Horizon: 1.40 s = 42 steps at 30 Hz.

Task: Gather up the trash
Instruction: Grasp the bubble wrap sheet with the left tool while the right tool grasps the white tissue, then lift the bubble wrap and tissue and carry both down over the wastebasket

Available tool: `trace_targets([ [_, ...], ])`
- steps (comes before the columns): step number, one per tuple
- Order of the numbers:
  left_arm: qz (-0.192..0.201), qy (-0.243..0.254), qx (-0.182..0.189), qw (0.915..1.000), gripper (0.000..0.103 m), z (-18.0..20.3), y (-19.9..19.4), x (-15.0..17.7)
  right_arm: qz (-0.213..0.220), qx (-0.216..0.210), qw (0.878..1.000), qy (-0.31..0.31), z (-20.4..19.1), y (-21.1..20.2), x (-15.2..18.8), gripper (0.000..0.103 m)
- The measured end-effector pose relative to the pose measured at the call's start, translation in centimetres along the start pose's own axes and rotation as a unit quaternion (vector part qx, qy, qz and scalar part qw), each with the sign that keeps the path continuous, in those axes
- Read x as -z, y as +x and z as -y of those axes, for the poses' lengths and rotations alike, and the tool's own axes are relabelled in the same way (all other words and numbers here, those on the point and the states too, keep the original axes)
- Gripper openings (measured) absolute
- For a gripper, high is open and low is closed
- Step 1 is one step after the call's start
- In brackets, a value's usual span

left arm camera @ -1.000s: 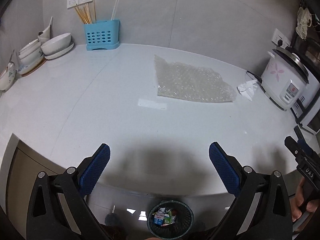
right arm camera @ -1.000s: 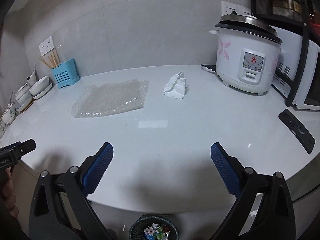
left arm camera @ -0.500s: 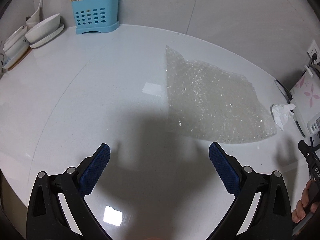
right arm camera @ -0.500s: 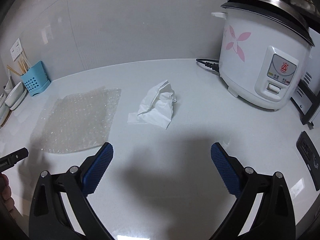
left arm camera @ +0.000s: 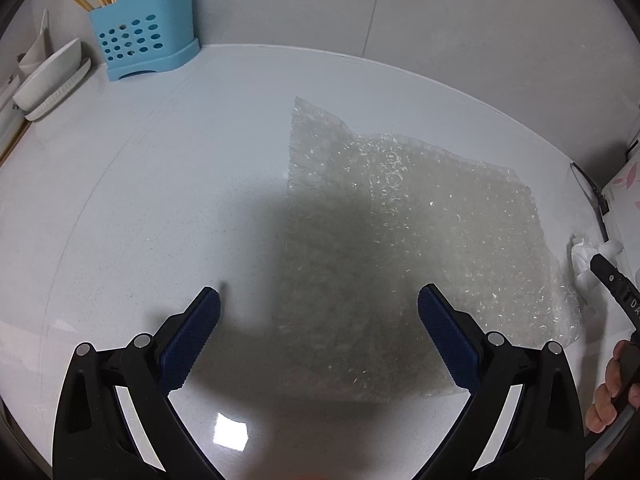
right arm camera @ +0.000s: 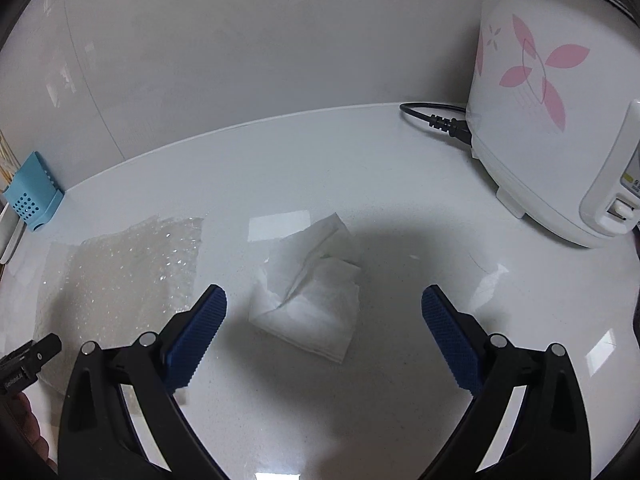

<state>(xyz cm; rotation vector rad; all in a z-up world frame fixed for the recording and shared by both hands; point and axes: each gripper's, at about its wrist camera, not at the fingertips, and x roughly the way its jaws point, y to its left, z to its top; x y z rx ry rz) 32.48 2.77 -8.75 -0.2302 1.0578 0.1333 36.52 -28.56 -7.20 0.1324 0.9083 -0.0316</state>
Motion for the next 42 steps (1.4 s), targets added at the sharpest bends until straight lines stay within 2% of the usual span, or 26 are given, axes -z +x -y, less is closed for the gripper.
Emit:
trace_targets([
  [5,0.008,0.019,-0.002,0.9998,0.097,1.5,0.6,-0.5,-0.011,0.005,1.000,0.001,-0.9,1.8,-0.3,0.094],
  [7,0.007,0.022,-0.014,0.9996,0.093,1.9,1.0,-0.6,-0.010,0.011,1.000,-0.001,-1.1,2.3,-0.4,0.091],
  [8,0.008,0.025,-0.016,0.9995,0.091,2.1,1.0,-0.6,-0.010,0.008,1.000,0.004,-1.1,2.4,-0.3,0.085],
  [10,0.010,0.033,-0.018,0.9992,0.078,2.5,0.8,-0.6,-0.012,0.007,1.000,0.015,-0.9,2.6,-0.2,0.076],
  [11,0.009,0.035,-0.021,0.9991,0.074,2.6,0.7,-0.6,-0.008,0.012,1.000,0.016,-0.9,2.6,-0.1,0.067],
  [12,0.008,0.032,-0.020,0.9993,0.065,2.5,0.6,-0.6,-0.005,0.019,1.000,0.016,-0.9,2.5,0.0,0.057],
  [13,0.006,0.032,-0.021,0.9992,0.058,2.8,0.3,-0.4,-0.003,0.024,1.000,0.016,-0.9,2.4,0.1,0.053],
  [14,0.007,0.036,-0.025,0.9990,0.052,2.8,0.1,-0.5,-0.003,0.026,1.000,0.015,-0.8,2.3,0.2,0.044],
  [15,0.008,0.038,-0.015,0.9991,0.031,2.8,-0.2,-0.5,-0.002,0.024,1.000,0.015,-0.7,2.2,0.3,0.036],
  [16,0.005,0.039,-0.007,0.9992,0.018,2.8,-0.3,-0.5,-0.002,0.023,1.000,0.014,-0.7,2.1,0.4,0.019],
  [17,0.004,0.041,-0.002,0.9992,0.013,2.7,-0.5,-0.4,-0.003,0.021,1.000,0.012,-0.6,2.0,0.5,0.009],
  [20,0.011,0.047,0.002,0.9989,0.011,2.8,-1.2,0.0,0.002,0.028,1.000,0.009,-0.3,1.4,1.1,0.006],
  [24,0.021,0.054,0.007,0.9983,0.010,2.8,-2.3,0.9,0.025,0.034,0.999,-0.001,0.0,-0.2,1.2,0.006],
  [28,0.032,0.062,0.012,0.9975,0.008,2.7,-3.8,1.5,0.030,0.029,0.999,-0.003,0.1,-1.9,1.8,0.006],
  [42,0.068,0.073,0.019,0.9948,0.008,2.9,-11.5,4.3,0.059,0.020,0.998,-0.008,1.2,-8.1,3.2,0.006],
])
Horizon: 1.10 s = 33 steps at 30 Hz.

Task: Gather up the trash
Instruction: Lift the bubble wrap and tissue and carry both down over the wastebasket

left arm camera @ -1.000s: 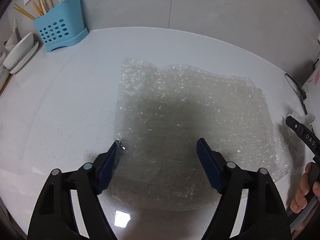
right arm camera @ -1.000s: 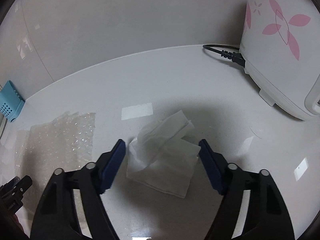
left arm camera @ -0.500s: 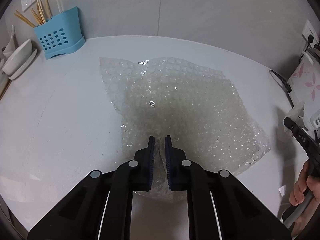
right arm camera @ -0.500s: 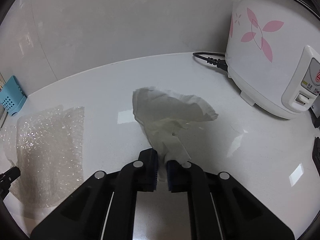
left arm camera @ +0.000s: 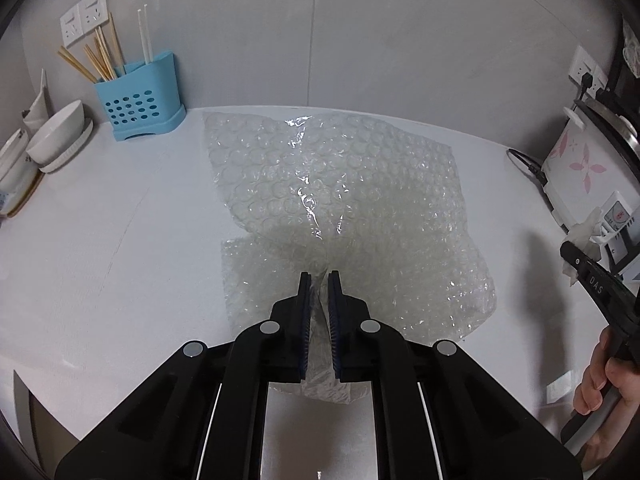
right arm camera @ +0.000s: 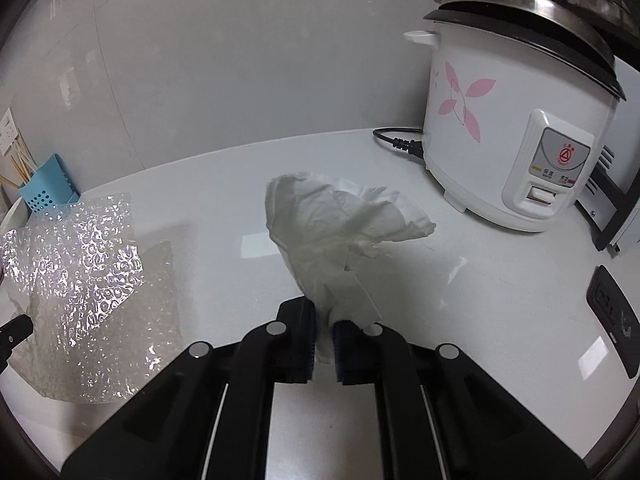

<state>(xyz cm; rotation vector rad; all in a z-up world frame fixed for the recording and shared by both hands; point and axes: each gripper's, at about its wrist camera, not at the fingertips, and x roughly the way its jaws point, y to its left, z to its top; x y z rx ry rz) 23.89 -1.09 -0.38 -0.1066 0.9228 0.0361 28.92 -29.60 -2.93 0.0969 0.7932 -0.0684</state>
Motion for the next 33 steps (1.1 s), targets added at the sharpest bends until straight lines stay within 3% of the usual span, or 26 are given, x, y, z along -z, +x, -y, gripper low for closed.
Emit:
trace_targets([
  [8,0.015,0.001,0.005,0.9999,0.008,-0.1,-4.4,1.1,0.020,0.000,1.000,-0.009,0.0,-4.6,1.3,0.006],
  [19,0.060,0.007,0.018,0.9980,0.008,0.5,-13.4,3.0,0.053,-0.020,0.998,-0.020,-0.5,-12.5,2.4,0.006],
  [33,0.121,-0.009,0.047,0.9915,0.008,-0.1,-22.6,10.8,0.081,-0.070,0.994,-0.027,-0.8,-22.6,9.4,0.006],
])
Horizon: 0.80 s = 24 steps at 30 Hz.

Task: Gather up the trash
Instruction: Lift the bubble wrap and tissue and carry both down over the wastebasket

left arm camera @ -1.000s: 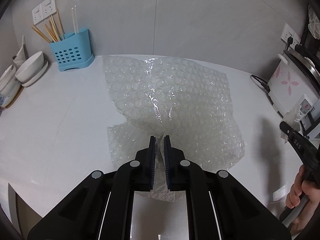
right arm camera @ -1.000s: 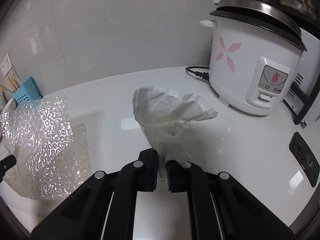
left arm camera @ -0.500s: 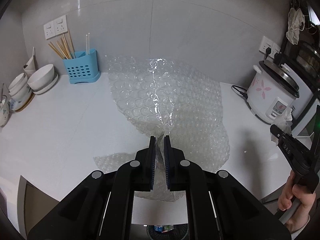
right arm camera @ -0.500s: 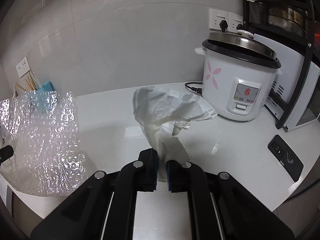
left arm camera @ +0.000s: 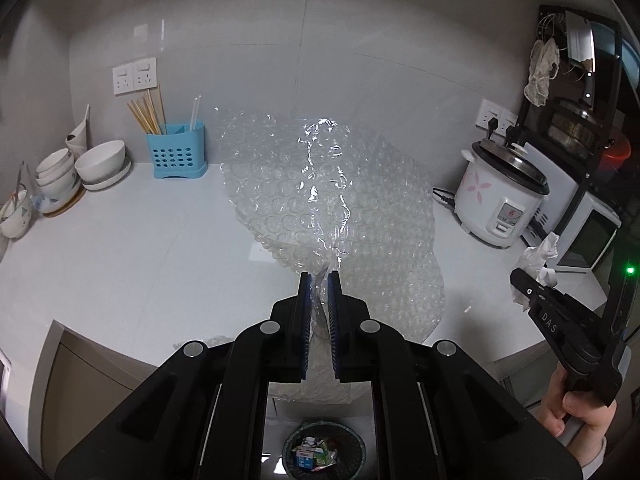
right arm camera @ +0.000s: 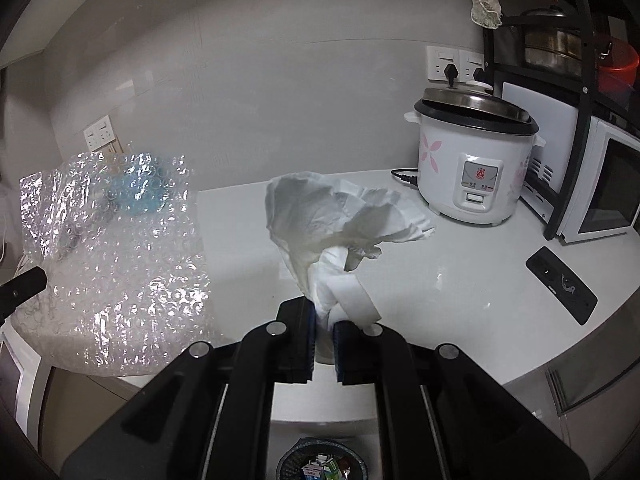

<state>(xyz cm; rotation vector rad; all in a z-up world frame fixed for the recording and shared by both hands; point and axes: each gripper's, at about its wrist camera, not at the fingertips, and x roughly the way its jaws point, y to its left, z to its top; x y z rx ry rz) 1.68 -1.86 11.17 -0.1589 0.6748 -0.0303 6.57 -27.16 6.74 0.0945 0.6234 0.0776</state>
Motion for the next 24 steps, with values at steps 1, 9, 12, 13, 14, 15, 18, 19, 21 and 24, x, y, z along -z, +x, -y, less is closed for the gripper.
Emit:
trace_targets([
  [1,0.003,-0.001,0.004,1.0000,0.008,0.1,-0.7,0.6,0.002,-0.004,1.000,0.001,-0.1,-0.7,0.5,0.006],
  [9,0.032,0.002,0.024,0.9992,0.008,0.5,-5.9,5.5,0.010,-0.037,0.999,0.007,-0.3,-5.3,5.8,0.006],
  [12,0.030,0.002,0.032,0.9991,0.008,0.3,-6.6,7.6,0.015,-0.038,0.999,0.001,-0.5,-6.8,8.3,0.006],
  [13,0.028,-0.001,0.039,0.9989,0.008,0.1,-6.9,8.5,0.014,-0.038,0.999,-0.002,-0.7,-7.2,9.1,0.006],
  [14,0.029,-0.002,0.043,0.9986,0.008,0.0,-7.2,9.2,0.014,-0.040,0.999,-0.007,-0.9,-7.5,10.0,0.006],
  [15,0.032,-0.004,0.049,0.9983,0.008,-0.1,-7.5,10.0,0.015,-0.041,0.999,-0.010,-1.0,-7.9,10.7,0.006],
  [18,0.031,-0.004,0.049,0.9983,0.008,-0.5,-7.6,12.2,0.032,-0.028,0.999,-0.024,-1.6,-9.2,13.5,0.006],
  [19,0.028,-0.006,0.050,0.9983,0.008,-0.7,-7.5,12.9,0.035,-0.028,0.999,-0.027,-1.8,-9.4,14.4,0.006],
  [21,0.021,-0.007,0.049,0.9985,0.008,-1.0,-7.2,14.3,0.030,-0.032,0.999,-0.032,-2.2,-9.4,16.2,0.006],
  [24,0.018,-0.005,0.052,0.9984,0.008,-1.3,-7.1,16.7,0.019,-0.037,0.998,-0.036,-2.5,-9.2,19.1,0.006],
])
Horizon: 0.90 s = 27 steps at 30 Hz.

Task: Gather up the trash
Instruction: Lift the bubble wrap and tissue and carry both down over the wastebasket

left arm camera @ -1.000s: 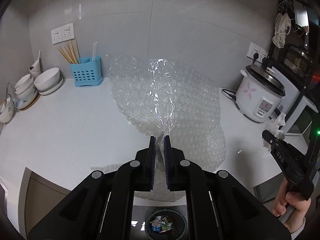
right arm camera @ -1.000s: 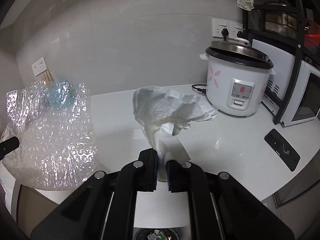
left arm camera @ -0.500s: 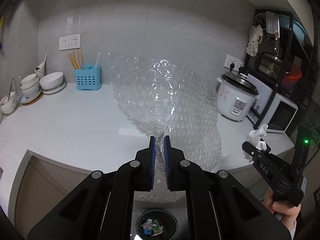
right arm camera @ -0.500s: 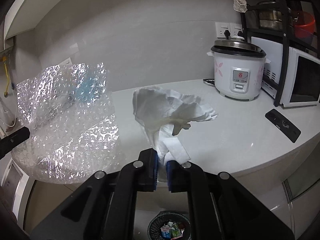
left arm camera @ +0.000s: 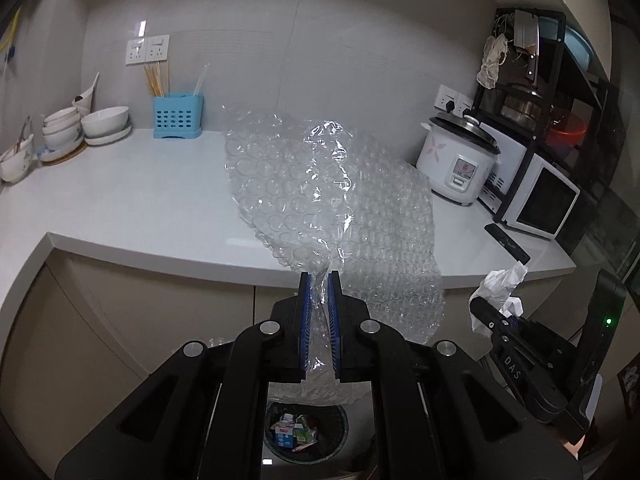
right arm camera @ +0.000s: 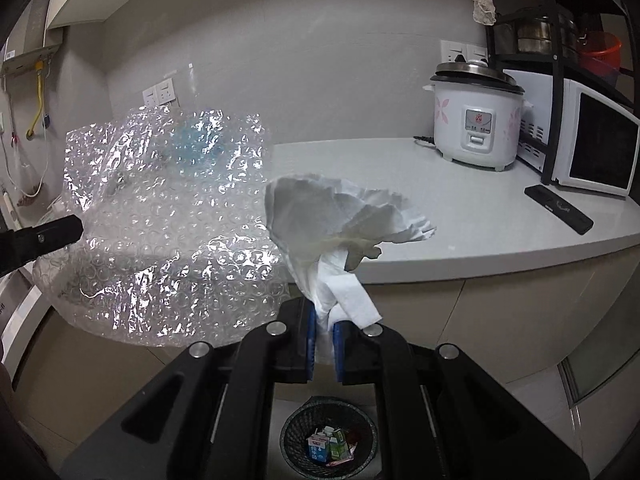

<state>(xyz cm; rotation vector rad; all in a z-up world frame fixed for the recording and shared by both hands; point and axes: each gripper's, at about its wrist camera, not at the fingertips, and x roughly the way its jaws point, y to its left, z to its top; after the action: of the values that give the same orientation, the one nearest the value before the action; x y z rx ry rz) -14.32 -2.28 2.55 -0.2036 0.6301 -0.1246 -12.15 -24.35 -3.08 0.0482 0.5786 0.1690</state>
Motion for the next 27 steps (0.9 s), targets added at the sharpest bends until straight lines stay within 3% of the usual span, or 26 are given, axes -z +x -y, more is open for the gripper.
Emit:
trace_targets([
  [4,0.000,0.008,-0.011,0.9999,0.008,-0.2,0.0,3.4,-0.008,-0.008,1.000,0.006,-0.1,0.2,3.0,0.006],
  [9,-0.030,0.006,0.007,0.9995,0.008,-0.2,1.1,7.4,-0.020,-0.017,1.000,0.011,0.3,1.4,6.6,0.006],
  [12,-0.030,0.016,-0.008,0.9994,0.008,-0.2,2.0,9.5,-0.032,-0.010,0.999,0.007,0.7,2.4,8.6,0.006],
  [27,-0.107,0.024,-0.025,0.9936,0.008,-2.7,14.0,19.3,-0.134,0.004,0.991,0.013,2.1,11.6,17.3,0.006],
])
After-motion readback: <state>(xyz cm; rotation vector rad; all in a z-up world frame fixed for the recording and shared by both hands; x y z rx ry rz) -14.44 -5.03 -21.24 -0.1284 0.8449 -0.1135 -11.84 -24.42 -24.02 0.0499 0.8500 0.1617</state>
